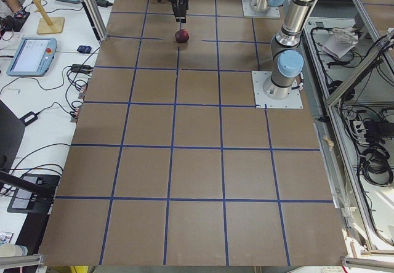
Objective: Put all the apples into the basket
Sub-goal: 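Reach the right gripper to the red apple at center and grasp it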
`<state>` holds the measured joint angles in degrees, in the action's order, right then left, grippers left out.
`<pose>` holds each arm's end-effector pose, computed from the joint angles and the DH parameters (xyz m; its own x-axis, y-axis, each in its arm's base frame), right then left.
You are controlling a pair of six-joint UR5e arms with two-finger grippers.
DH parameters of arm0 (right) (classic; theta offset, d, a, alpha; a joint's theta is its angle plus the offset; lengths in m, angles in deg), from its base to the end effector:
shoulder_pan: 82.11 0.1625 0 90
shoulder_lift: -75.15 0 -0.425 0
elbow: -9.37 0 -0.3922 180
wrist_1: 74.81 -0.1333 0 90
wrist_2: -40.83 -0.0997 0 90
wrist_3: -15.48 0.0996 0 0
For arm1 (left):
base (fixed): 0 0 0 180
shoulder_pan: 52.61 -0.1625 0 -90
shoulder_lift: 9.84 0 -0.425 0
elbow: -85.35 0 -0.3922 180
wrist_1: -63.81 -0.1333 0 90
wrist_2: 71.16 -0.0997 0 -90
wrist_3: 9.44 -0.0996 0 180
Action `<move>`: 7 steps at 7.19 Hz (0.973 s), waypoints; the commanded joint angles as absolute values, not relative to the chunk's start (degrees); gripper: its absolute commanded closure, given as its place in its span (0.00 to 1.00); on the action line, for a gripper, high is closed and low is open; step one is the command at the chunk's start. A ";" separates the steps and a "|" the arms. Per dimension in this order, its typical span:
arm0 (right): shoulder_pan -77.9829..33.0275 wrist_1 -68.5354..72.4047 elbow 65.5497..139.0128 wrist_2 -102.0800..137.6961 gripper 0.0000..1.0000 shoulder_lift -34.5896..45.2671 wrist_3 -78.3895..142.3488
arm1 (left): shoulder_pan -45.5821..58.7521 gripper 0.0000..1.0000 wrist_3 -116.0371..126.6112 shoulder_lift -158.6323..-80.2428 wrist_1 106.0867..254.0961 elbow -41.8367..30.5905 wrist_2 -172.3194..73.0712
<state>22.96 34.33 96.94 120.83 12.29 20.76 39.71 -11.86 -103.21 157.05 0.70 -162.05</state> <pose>0.3118 -0.5787 0.2695 -0.9751 -0.1503 -0.1632 -0.1698 0.9790 0.1126 -0.1525 -0.5087 0.4986 -0.9964 0.0830 -0.0146 0.0826 0.9963 0.0226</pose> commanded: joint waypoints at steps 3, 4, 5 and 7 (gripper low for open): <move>26.69 40.85 98.05 120.01 0.00 17.13 25.67 | 39.85 0.00 -11.99 -103.01 156.36 0.62 -162.21; 26.70 40.76 98.23 120.54 0.00 17.40 25.06 | 39.76 0.00 -11.99 -103.01 156.36 0.53 -162.12; 26.70 40.85 98.58 120.89 0.00 18.19 25.41 | 39.76 0.00 -11.91 -103.01 156.36 0.53 -161.69; 26.79 42.25 100.51 120.90 0.00 18.81 25.50 | 39.68 0.00 -11.90 -102.92 156.36 0.53 -161.86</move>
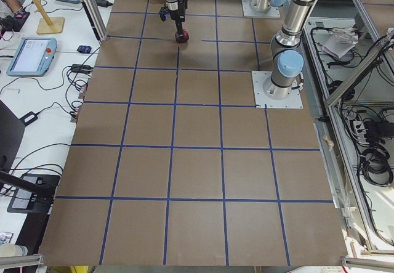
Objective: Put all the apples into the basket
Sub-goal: 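Reach the right gripper to the red apple at center and grasp it, then carry the red apple into the basket with the right gripper and release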
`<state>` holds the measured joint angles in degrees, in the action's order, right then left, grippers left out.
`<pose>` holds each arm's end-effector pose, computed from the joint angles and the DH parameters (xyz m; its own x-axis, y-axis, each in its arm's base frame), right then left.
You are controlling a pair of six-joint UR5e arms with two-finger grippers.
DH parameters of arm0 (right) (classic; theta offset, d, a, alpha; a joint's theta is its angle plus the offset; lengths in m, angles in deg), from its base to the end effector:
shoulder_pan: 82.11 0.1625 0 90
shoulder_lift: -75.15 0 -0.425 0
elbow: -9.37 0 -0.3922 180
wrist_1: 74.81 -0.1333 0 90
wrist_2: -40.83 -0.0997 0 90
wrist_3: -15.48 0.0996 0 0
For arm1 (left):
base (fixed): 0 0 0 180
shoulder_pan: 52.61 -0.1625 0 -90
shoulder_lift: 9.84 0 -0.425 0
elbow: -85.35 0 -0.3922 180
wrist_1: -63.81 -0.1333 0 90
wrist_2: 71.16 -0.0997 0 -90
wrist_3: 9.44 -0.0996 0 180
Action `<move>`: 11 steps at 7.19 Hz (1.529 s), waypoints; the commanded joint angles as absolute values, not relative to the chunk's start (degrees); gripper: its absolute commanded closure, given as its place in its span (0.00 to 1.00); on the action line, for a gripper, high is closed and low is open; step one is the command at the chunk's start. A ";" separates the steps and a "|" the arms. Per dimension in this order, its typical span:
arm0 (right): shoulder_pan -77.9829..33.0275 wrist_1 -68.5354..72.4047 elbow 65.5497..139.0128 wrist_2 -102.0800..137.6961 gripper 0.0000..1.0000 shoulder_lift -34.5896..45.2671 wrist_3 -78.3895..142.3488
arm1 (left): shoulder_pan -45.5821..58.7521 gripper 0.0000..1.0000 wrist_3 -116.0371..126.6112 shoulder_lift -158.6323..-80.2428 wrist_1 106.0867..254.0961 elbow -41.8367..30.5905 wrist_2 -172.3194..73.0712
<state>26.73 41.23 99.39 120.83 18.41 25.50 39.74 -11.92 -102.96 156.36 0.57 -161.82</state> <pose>0.3516 -0.5642 0.1928 -0.9805 -0.1294 -0.1477 -0.1521 0.9763 0.1541 -0.1531 -0.5081 0.5009 -0.9964 0.0843 -0.0112 0.0842 0.9964 0.0083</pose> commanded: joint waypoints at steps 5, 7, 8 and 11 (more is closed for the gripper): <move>24.78 44.11 99.21 121.25 1.00 16.98 28.82 | 39.50 0.00 -11.90 -102.74 156.36 0.62 -161.86; 15.51 31.89 92.04 125.00 1.00 12.67 27.97 | 39.32 0.00 -11.73 -102.57 156.36 0.62 -161.69; 7.88 26.32 87.21 129.21 1.00 13.53 24.04 | 39.41 0.00 -11.73 -102.57 156.36 0.62 -161.68; -5.34 26.34 83.29 133.71 1.00 14.41 14.12 | 39.32 0.00 -11.73 -102.65 156.36 0.71 -161.69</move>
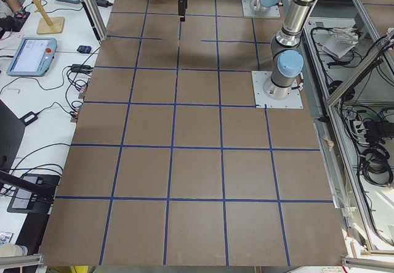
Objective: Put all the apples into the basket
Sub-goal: 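Carry the red apple into the basket with the right gripper and release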
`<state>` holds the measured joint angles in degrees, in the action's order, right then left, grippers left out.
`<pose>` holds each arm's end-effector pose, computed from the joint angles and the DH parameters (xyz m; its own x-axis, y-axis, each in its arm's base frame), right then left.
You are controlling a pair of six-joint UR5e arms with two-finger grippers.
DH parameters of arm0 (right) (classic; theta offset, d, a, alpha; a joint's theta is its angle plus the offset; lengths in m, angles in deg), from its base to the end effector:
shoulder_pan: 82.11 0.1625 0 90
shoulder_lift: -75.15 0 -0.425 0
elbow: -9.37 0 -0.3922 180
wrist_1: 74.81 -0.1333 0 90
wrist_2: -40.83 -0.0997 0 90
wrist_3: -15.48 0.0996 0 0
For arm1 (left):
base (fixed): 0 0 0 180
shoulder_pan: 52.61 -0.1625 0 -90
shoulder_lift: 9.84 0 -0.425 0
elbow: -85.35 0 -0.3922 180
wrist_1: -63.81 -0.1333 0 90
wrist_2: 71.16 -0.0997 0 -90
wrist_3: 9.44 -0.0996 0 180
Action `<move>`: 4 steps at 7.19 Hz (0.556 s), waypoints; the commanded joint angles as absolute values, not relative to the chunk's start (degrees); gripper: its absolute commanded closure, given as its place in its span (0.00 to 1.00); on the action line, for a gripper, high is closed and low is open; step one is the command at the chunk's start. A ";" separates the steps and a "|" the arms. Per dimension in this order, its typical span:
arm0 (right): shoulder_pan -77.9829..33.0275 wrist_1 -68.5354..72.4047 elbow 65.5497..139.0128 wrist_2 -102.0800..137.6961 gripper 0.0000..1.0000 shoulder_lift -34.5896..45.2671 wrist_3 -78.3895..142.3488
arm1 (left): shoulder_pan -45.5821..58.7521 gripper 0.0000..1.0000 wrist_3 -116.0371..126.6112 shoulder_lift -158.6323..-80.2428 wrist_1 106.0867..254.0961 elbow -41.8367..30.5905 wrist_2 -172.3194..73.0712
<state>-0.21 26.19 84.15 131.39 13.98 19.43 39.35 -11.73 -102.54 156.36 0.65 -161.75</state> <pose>0.0350 -0.6930 0.3385 -0.9780 0.2082 0.0129 0.2086 0.9770 0.0448 -0.1497 -0.5068 0.5053 -0.9972 0.0741 -0.0103 0.0741 0.9973 -0.0005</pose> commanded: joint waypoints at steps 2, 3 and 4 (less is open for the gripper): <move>-10.72 28.27 83.20 134.95 1.00 17.12 7.07 | 39.32 0.00 -11.73 -102.48 156.36 0.62 -161.77; -11.70 32.29 83.90 137.83 1.00 19.57 3.73 | 39.24 0.00 -11.82 -102.57 156.36 0.71 -161.77; -11.71 31.80 84.25 137.77 1.00 20.30 3.96 | 39.24 0.00 -11.82 -102.57 156.36 0.71 -161.86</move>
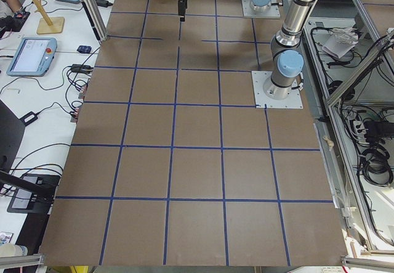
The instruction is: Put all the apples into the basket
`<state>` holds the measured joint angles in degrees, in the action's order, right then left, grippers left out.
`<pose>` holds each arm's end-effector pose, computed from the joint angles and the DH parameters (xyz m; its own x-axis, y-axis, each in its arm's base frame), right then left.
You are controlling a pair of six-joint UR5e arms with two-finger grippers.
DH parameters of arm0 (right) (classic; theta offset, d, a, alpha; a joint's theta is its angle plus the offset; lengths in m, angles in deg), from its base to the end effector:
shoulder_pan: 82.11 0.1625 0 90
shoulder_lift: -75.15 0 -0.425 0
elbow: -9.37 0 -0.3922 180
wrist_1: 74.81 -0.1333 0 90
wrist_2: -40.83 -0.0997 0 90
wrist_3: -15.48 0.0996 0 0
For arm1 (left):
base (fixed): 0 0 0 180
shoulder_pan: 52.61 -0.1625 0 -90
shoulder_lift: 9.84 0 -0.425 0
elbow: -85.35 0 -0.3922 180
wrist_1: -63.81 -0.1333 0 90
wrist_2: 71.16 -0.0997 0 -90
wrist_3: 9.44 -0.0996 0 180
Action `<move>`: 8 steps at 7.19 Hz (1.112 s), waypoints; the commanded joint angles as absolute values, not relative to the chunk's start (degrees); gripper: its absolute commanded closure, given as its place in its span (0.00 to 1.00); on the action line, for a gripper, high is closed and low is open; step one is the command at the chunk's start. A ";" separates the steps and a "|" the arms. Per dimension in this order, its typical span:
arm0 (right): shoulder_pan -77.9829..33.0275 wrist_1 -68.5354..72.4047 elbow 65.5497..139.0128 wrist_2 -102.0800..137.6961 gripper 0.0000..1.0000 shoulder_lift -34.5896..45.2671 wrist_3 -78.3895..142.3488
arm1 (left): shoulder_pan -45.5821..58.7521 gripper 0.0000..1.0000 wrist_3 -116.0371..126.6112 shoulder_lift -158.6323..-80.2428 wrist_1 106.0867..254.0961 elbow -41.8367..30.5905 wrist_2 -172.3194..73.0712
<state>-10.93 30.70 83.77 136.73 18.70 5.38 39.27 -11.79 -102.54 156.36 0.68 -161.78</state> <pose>-0.1104 -0.7055 0.2926 -0.9848 0.1460 0.0936 0.1519 0.9866 0.0599 -0.1489 -0.5070 0.5056 -0.9972 0.0737 -0.0109 0.0738 0.9973 -0.0010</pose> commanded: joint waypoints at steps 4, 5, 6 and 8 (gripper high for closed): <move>-11.71 39.85 85.58 137.33 0.35 23.54 3.35 | 39.32 0.00 -11.82 -102.57 156.36 0.62 -161.86; -11.71 41.80 85.58 137.25 0.00 24.51 3.26 | 39.32 0.00 -11.82 -102.57 156.36 0.62 -161.86; -11.71 41.12 85.58 137.25 0.00 24.17 3.35 | 39.32 0.00 -11.82 -102.57 156.36 0.62 -161.86; -11.53 38.50 85.22 137.16 0.00 21.55 3.35 | 39.32 0.00 -11.82 -102.57 156.36 0.62 -162.03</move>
<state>-11.67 40.37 85.39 137.27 23.38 3.34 39.32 -11.82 -102.57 156.36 0.62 -161.90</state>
